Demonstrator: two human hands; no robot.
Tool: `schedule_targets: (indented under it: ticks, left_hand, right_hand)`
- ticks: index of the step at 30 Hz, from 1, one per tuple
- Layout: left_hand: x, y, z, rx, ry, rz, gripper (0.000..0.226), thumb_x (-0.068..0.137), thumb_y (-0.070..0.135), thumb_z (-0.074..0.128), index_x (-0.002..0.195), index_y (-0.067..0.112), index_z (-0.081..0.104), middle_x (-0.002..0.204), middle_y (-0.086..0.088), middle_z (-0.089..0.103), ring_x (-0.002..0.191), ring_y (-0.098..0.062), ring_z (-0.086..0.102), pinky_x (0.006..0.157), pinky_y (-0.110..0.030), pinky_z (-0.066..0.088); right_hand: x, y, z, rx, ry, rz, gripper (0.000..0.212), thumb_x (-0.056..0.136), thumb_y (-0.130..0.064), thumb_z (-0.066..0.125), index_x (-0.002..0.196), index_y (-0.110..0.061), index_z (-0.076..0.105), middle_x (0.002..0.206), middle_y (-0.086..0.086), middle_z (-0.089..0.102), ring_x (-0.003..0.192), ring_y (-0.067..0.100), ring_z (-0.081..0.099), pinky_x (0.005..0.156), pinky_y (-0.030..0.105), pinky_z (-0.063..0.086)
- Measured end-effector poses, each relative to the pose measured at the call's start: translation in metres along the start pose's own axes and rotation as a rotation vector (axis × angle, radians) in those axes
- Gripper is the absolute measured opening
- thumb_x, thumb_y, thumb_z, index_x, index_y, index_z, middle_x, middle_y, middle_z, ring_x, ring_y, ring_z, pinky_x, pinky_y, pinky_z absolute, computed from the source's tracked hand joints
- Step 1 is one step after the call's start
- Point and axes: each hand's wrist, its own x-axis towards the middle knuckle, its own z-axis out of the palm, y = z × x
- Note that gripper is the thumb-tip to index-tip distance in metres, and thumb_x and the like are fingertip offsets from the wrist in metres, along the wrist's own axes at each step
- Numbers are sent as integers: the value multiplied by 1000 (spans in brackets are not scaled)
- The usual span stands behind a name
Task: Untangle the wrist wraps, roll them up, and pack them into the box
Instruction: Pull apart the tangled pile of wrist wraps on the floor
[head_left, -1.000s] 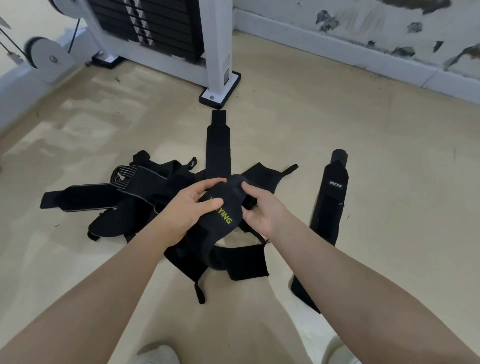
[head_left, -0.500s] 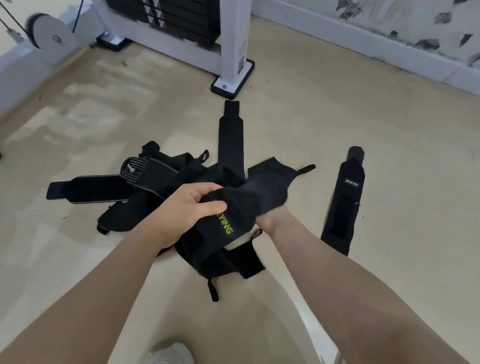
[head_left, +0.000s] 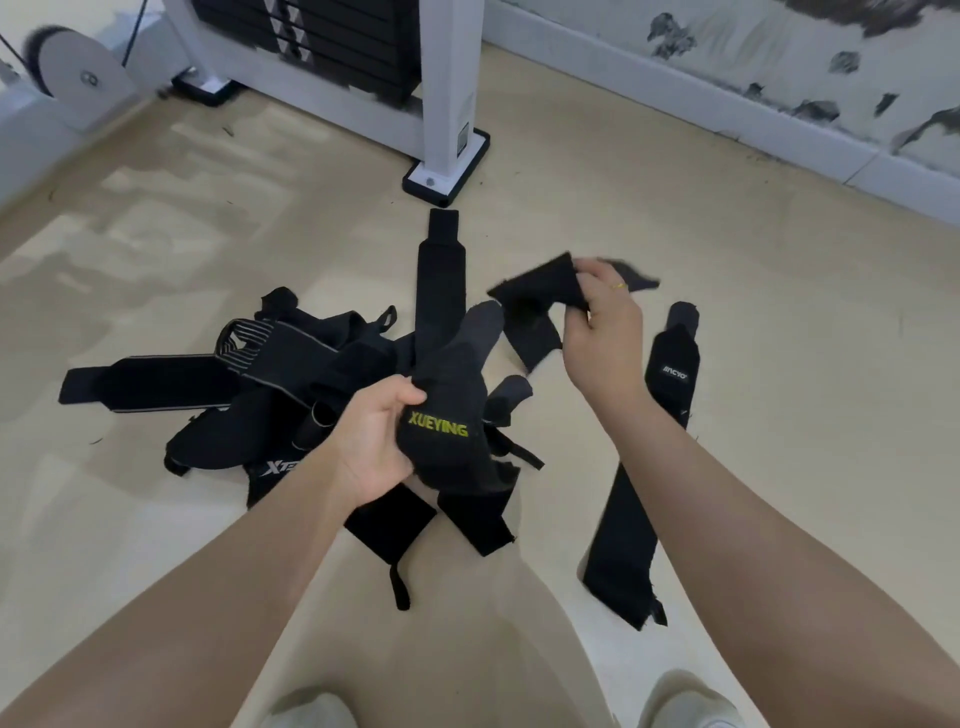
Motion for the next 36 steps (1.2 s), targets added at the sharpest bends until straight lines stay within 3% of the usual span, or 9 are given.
schedule_targets:
  ticks: [5,9,12,14,19,23,27,31,36]
  left_hand:
    - [15,-8,38,36,94,5,29,92,12,43,116,6,59,110,-13,68,98,-24,65,86,-36,51]
    - [35,-14,35,310,433,-19,12,91,16,50,94,11,60,110,-16,65,105,-30,62,99,-44,47]
    - [40,-22,28,476,499,-9,9,88,16,46,85,12,55,101,-16,61,97,-27,58,87,-40,45]
    - [39,-24,29,533,489,50,12,92,14,43,85,13,54,100,-11,58,94,-24,55,84,-39,45]
    - [36,-15,53,489,291,224,19,101,20,41,111,27,56,116,0,63,109,-18,60,98,-42,48]
    - [36,-12,84,457,174,297,20,102,21,39,108,28,56,116,-2,64,108,-18,62,97,-42,49]
    - [38,-17,109,384,127,344,22,102,20,38,108,26,58,111,-1,67,107,-18,63,92,-35,50]
    - [44,0,125,230,236,397,20,101,21,42,106,21,61,108,-6,68,104,-23,64,88,-38,52]
    - [47,6,140,-127,459,276,14,96,18,50,101,10,62,97,-9,67,89,-23,65,75,-34,54]
  right_hand:
    - [-5,-11,-31,228,-186,102,47,87,-24,34,100,3,69,114,7,64,103,15,56,90,22,42]
    - [-8,23,-39,-287,-228,254,52,101,-28,34,55,-5,43,58,8,46,54,19,41,63,33,31]
    - [-19,43,-48,-504,-434,8,24,91,1,45,106,-8,61,106,9,58,85,24,56,71,27,35]
    - [-27,48,-55,-538,-547,-141,71,80,18,41,141,-18,40,146,4,35,107,23,53,73,17,33]
    - [-29,41,-72,-263,-291,-139,92,78,23,45,150,-29,19,159,-1,-7,90,18,56,66,21,49]
    - [-15,39,-94,640,-179,340,82,86,14,49,151,-20,15,154,0,24,137,15,31,100,18,38]
    - [-17,48,-127,1167,-448,433,60,56,10,36,105,-3,68,106,14,66,98,26,63,79,33,56]
    - [-25,49,-145,1159,-663,387,31,63,-2,42,70,-3,71,75,15,67,57,16,64,54,21,51]
    - [-32,48,-122,775,-700,373,14,85,-10,58,79,-2,68,82,9,71,72,14,66,69,25,53]
